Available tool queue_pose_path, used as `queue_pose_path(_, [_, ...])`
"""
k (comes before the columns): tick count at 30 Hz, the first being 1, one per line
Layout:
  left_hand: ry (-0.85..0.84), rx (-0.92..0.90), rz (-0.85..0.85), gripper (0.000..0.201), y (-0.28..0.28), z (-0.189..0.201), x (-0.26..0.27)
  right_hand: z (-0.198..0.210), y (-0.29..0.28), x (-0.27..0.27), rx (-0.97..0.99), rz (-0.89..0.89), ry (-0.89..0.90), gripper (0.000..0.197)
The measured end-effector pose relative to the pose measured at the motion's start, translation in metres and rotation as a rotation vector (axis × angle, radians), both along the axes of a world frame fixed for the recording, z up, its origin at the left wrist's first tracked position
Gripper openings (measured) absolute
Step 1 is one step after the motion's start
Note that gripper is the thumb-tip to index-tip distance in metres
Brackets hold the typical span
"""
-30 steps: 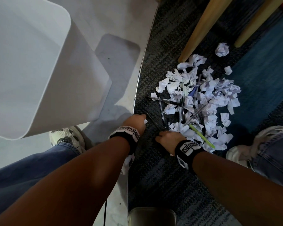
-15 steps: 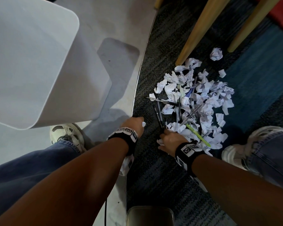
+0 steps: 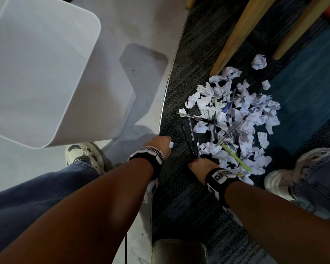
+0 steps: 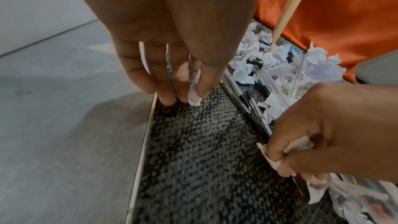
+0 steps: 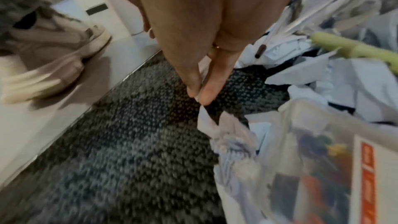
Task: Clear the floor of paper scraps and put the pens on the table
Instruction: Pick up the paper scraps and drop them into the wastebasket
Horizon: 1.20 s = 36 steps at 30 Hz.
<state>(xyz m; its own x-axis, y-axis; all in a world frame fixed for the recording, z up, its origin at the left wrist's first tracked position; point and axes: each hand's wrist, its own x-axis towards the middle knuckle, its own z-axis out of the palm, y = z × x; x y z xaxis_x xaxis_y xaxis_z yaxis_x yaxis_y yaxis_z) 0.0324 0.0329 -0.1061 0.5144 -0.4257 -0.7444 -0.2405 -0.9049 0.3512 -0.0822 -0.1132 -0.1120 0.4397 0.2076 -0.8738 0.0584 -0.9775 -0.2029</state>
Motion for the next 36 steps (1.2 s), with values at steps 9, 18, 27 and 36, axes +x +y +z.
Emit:
queue_pose_path(9, [-0.196, -0.058, -0.027, 0.024, -0.015, 0.088, 0.027, 0.079, -0.013, 0.056, 0.049, -0.315, -0.181, 0.021])
queue_pose_path(18, [-0.472, -0.219, 0.032, 0.026, 0.015, 0.233, 0.054, 0.206, 0.004, 0.108, 0.353, -0.732, -0.597, 0.012])
queue_pose_path(27, [-0.739, -0.242, 0.226, 0.018, 0.092, 0.331, 0.103, 0.306, 0.064, 0.16, 0.57, -0.727, -0.824, 0.013])
queue_pose_path(36, [-0.662, -0.147, 0.282, 0.023, 0.14, 0.301, 0.117, 0.306, 0.116, 0.194, 0.604, -0.587, -0.781, 0.009])
